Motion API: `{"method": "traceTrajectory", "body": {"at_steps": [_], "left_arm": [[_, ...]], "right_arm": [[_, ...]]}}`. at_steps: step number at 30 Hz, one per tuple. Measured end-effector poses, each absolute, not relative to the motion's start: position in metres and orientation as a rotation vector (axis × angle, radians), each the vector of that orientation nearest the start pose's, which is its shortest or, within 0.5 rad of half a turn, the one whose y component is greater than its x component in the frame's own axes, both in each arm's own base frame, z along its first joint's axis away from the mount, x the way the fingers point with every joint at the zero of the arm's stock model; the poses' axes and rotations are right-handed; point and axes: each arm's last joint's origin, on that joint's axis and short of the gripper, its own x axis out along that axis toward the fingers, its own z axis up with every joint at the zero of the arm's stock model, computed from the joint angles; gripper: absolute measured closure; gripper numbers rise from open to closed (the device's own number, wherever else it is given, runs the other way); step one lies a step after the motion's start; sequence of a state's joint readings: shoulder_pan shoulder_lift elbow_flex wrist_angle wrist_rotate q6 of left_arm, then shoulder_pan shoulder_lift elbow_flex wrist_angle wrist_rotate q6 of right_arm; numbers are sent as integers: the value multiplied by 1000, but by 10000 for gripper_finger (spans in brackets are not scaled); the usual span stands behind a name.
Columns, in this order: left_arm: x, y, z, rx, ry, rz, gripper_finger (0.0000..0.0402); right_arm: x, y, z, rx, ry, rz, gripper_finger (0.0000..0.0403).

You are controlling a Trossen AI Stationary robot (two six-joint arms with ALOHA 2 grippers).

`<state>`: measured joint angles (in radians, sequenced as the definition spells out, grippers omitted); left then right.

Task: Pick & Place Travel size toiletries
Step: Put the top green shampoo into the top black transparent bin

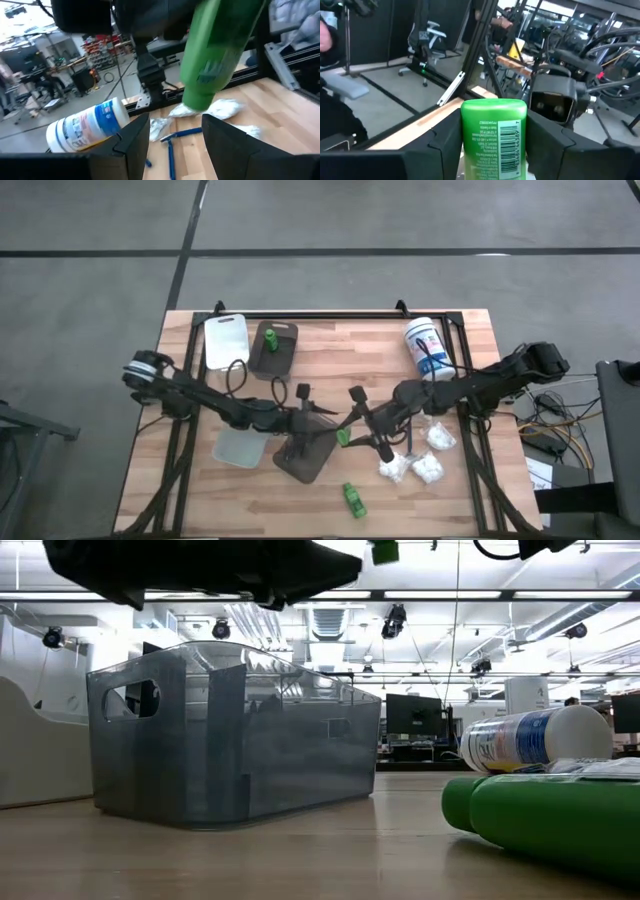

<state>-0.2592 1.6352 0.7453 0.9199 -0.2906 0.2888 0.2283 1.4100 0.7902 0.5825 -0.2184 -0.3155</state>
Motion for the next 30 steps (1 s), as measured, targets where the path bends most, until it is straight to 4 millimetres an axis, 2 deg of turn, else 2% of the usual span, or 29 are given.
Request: {"method": "traceTrajectory", "body": {"at_steps": [9, 21, 30], "left_arm": [[347, -81, 218, 276, -28, 62, 216], [345, -84, 214, 257, -11, -5, 216], [345, -85, 219, 242, -65, -41, 216]], "right_arm": [[301, 77, 269, -325, -80, 444, 227], [301, 76, 268, -335, -81, 441, 227], [301, 76, 269, -339, -85, 440, 227]]}}
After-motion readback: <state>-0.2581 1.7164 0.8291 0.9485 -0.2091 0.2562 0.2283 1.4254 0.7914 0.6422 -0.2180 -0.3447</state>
